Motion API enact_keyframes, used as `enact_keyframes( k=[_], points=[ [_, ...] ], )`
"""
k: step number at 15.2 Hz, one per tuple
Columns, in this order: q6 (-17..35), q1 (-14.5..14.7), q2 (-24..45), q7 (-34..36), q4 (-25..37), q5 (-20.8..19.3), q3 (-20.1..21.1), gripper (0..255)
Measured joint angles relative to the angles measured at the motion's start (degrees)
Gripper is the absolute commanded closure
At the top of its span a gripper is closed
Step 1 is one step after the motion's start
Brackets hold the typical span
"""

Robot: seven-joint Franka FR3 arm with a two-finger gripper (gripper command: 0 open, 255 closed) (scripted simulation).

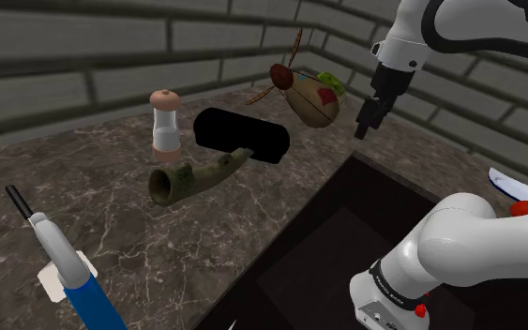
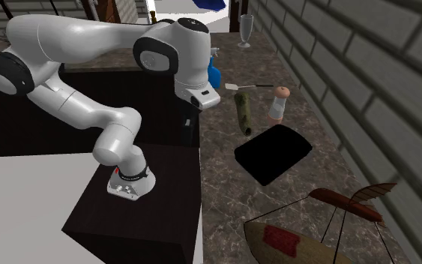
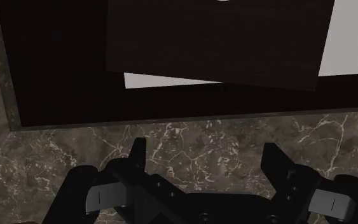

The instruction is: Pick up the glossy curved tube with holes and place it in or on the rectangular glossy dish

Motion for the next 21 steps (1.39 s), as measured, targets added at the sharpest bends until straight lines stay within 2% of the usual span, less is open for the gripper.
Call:
enact_keyframes(
  k=[3,10,17,21],
  points=[
    [0.3,-0.3,-0.7,3.8,-1.4,1.9,1.7,0],
    [3.8,-1.6,0.6,25.8,-4.5,13.7,11.5,0],
    [11.0,-3.4,7.0,47.5,-3.5,24.4,21.3,0],
    [17.4,-5.4,14.3,59.7,-0.6,28.9,27.2,0]
  ],
)
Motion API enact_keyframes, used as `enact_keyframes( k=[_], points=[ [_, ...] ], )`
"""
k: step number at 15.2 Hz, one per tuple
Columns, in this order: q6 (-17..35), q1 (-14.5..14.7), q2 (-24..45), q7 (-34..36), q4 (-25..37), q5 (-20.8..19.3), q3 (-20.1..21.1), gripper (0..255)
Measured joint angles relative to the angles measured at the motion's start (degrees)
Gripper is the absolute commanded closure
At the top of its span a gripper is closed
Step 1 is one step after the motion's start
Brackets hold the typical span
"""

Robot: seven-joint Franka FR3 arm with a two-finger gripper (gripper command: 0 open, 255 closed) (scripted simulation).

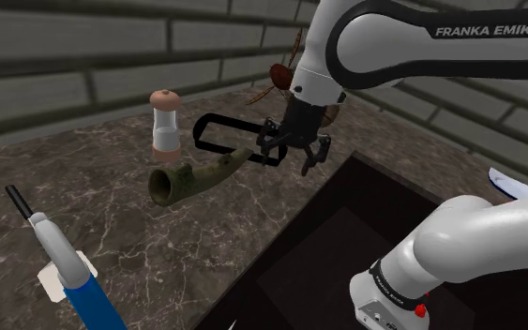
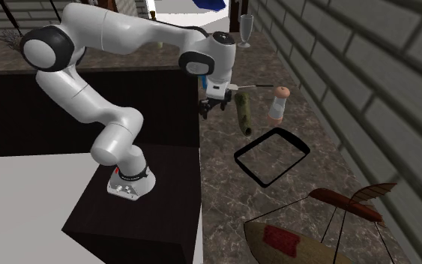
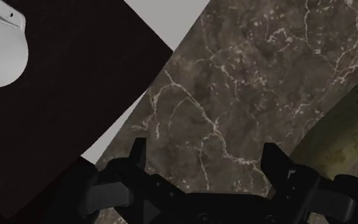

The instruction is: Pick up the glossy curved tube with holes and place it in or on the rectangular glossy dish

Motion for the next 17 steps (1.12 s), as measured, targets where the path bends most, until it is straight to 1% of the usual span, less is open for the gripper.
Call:
enact_keyframes(
  k=[3,6,9,13,15,17],
  points=[
    [4.5,-1.8,5.2,8.8,2.5,2.0,3.8,0],
    [9.7,-3.6,10.6,17.6,4.7,3.0,7.5,0],
    [14.3,-6.0,17.7,27.2,9.1,1.8,11.1,0],
    [20.4,-8.3,26.8,40.1,14.2,-2.0,14.4,0],
    [22.5,-8.4,29.3,43.2,14.8,-3.3,15.1,0],
    [24.3,-8.3,30.5,44.0,14.3,-3.8,15.4,0]
  ],
)
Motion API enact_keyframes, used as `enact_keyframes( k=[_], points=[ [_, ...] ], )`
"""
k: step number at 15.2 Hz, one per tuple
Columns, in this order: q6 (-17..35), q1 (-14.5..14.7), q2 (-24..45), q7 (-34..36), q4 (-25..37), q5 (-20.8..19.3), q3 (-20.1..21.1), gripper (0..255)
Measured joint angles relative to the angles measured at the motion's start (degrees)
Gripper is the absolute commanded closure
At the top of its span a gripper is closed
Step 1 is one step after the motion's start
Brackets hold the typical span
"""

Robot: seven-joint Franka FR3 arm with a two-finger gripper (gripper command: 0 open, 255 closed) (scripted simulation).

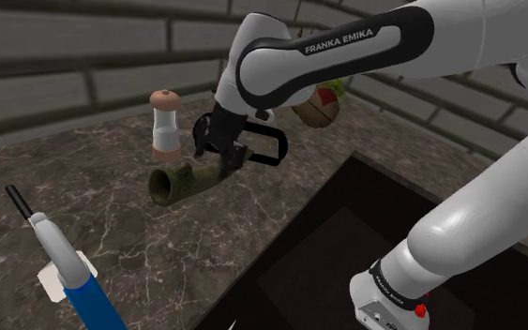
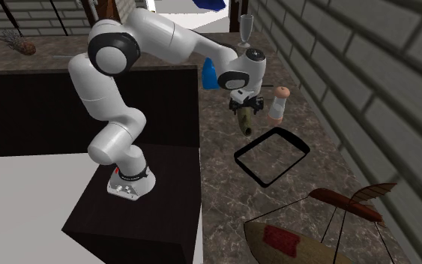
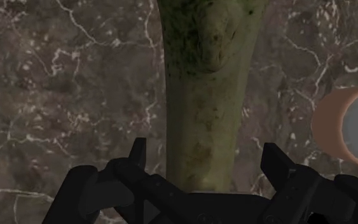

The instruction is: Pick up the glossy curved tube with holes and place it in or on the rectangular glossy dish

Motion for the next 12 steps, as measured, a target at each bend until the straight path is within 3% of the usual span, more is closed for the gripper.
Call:
enact_keyframes(
  k=[4,10,11,12],
  points=[
    [3.3,0.3,2.7,1.2,-0.8,-1.5,0.5,0],
    [4.0,0.5,3.3,1.5,-0.9,-1.9,0.7,0],
    [4.0,0.5,3.3,1.5,-0.9,-1.9,0.7,255],
    [4.0,0.5,3.3,1.5,-0.9,-1.9,0.7,255]
  ],
)
